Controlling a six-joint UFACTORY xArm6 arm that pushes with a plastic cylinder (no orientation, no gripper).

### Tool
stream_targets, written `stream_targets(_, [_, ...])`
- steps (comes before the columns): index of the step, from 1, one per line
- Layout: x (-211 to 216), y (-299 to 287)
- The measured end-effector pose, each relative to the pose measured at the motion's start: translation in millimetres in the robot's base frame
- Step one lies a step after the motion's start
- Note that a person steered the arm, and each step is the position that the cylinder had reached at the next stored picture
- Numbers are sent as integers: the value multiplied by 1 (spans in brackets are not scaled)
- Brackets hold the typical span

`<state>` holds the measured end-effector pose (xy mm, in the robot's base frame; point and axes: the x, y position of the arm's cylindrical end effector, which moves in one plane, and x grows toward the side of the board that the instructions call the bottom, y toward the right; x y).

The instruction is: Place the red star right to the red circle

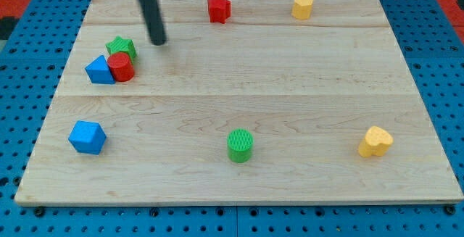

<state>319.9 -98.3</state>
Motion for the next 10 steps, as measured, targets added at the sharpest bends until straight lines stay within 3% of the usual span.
stream_targets(2, [-53, 99])
stream_targets(3, [-94, 112])
stream_targets(4, [-119, 89])
stream_targets(5, [-95, 58])
stream_targets(6, [-46, 67])
stream_targets(8, [18, 4])
stream_targets(10, [62, 29])
